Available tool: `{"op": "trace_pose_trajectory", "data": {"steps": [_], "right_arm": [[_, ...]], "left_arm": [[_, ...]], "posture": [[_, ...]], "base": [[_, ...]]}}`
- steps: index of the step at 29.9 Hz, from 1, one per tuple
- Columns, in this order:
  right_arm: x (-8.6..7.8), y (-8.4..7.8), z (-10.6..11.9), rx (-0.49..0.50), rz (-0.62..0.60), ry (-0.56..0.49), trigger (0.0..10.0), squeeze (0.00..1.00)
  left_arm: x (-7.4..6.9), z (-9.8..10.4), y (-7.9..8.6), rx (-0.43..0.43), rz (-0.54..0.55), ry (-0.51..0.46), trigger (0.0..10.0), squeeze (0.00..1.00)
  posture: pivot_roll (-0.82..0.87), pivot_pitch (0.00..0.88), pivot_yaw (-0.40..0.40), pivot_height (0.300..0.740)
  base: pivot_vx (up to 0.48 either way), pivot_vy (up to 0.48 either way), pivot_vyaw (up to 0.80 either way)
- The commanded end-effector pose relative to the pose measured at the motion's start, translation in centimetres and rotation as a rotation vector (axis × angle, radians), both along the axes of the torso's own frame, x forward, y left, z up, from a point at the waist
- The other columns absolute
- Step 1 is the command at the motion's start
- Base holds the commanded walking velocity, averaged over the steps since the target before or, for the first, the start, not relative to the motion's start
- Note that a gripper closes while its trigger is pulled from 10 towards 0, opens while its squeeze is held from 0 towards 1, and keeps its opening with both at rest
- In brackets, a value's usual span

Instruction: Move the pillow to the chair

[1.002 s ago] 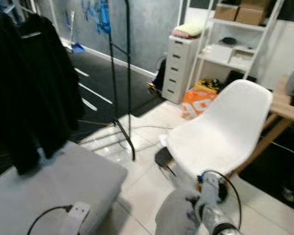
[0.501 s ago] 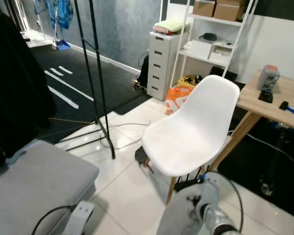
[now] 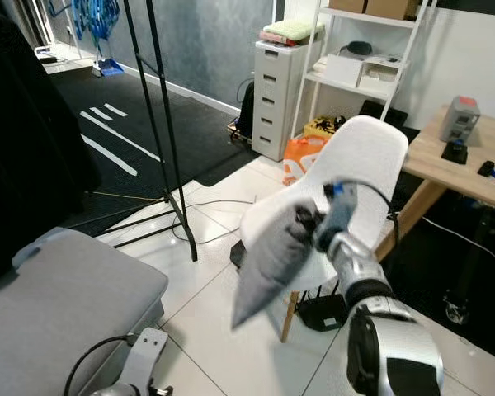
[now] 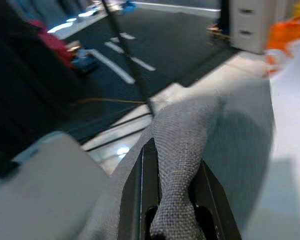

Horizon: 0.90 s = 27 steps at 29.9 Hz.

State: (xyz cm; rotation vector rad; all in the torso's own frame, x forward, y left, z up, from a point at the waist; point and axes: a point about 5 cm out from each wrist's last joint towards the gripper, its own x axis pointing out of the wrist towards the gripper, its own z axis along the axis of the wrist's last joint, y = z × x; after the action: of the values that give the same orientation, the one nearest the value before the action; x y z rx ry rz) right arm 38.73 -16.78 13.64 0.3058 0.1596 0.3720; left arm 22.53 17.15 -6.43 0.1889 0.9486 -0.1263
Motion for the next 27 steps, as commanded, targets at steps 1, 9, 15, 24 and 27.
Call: {"op": "trace_pose_trajectory", "data": {"steps": [1,9,15,24,27], "right_arm": [[0.4,0.5,1.2,0.022,0.053,-0.048,10.0,0.00],[0.4,0.7,1.6,0.017,0.093,-0.064,10.0,0.00],[0.5,-0.3,1.6,-0.004,0.044,-0.042,10.0,0.00],[0.5,-0.9,1.5,-0.018,-0.001,-0.021,10.0,0.00],[0.6,-1.0,1.6,-0.015,-0.004,-0.022,10.0,0.00]], "left_arm": [[0.0,0.0,0.0,-0.001,0.004,-0.001,10.0,0.00],[0.2,0.0,-1.0,-0.006,-0.010,-0.004,10.0,0.00],[0.4,0.1,-1.6,-0.010,-0.017,-0.008,10.0,0.00],[0.3,0.2,0.1,-0.001,-0.010,-0.008,10.0,0.00],[0.7,0.4,-0.4,-0.004,-0.012,-0.013,10.0,0.00]], "posture": [[-0.17,0.000,-0.072,0.740],[-0.17,0.000,-0.068,0.740],[-0.17,0.000,-0.065,0.740],[-0.17,0.000,-0.064,0.740],[-0.17,0.000,-0.064,0.740]], "base": [[0.379,0.000,0.00],[0.389,0.000,0.00],[0.402,0.000,0.00],[0.409,0.000,-0.39],[0.414,0.000,-0.75]]}}
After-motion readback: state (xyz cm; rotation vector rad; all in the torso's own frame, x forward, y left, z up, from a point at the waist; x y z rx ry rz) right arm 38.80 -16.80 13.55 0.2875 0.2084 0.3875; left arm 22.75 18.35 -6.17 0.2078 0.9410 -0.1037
